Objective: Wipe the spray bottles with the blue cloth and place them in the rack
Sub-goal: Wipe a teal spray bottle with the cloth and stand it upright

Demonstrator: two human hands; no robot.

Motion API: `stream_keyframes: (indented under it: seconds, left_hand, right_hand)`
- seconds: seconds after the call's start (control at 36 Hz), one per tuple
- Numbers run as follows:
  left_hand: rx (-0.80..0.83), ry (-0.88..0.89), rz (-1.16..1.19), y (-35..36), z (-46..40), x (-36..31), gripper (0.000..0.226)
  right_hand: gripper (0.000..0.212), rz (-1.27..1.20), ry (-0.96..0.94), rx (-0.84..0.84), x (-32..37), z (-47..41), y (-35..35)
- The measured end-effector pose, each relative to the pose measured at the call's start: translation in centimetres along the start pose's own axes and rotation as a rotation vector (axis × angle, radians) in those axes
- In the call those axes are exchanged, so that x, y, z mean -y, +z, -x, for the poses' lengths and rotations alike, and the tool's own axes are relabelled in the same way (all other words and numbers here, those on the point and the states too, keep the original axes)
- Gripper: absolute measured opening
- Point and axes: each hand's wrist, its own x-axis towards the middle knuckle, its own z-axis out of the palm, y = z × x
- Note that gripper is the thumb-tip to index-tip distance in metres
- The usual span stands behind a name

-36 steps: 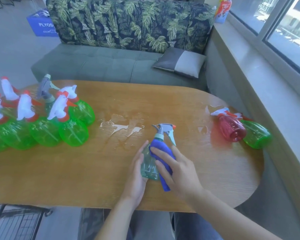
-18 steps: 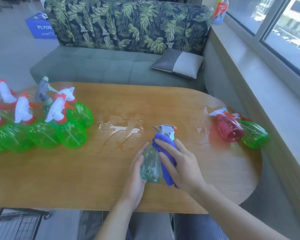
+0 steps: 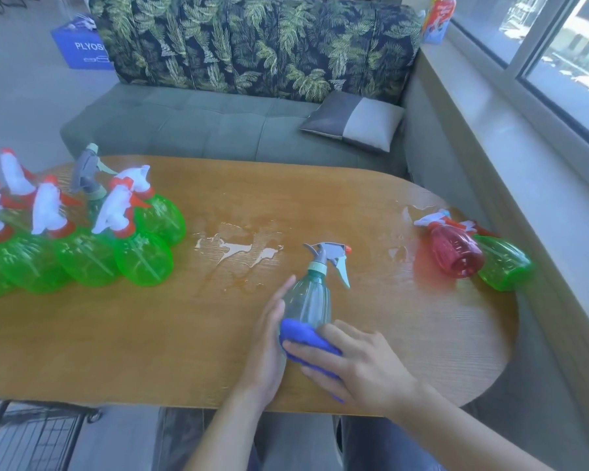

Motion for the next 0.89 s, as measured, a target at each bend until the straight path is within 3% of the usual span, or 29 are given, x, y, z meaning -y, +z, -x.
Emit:
stream_keyframes:
  seconds: [0.06, 0.14, 0.19, 0.28, 0.42, 0.64, 0.75, 0.81, 0.89]
  left_hand:
    - [0.0, 0.001, 0.011, 0.1, 0.1, 0.0, 0.047]
    - [-0.014, -0.024, 0.052, 0.3, 0.1, 0.1, 0.041]
    - [-0.004, -0.038, 0.067, 0.4, 0.1, 0.0, 0.043]
    - [-0.011, -0.05, 0.081, 0.5, 0.1, -0.2, 0.042]
    - [-0.03, -0.043, 0.062, 0.5, 0.0, 0.0, 0.044]
    - [-0.056, -0.026, 0.049, 0.4, 0.0, 0.0, 0.036]
    - [-0.021, -0.007, 0.024, -0.2, 0.0, 0.3, 0.048]
    - [-0.015, -0.006, 0.04, 0.0, 0.1, 0.3, 0.047]
    - [-0.049, -0.017, 0.076, 0.7, 0.4, -0.1, 0.046]
  right_hand:
    - [0.032, -0.046, 0.074, -0.039, -0.5, -0.4, -0.2]
    - [0.036, -0.204, 0.379, -0.13, -1.5, -1.9, -0.1]
    - [0.039, -0.296, 0.562, -0.135, -2.1, -3.0, 0.2]
    - [0.039, -0.364, 0.679, -0.1, -2.5, -3.8, 1.1]
    - [0.035, -0.36, 0.6, -0.061, -1.6, -3.4, 1.1]
    - [0.032, -0.179, 0.183, -0.031, 0.0, -1.0, 0.4]
    - [0.03, -0.06, -0.022, 0.031, -0.1, -0.7, -0.1]
    - [0.031, -0.083, -0.018, 0.015, -0.2, -0.5, -0.2]
    - [0.033, -0.277, 0.25, -0.114, -0.2, -0.2, -0.3]
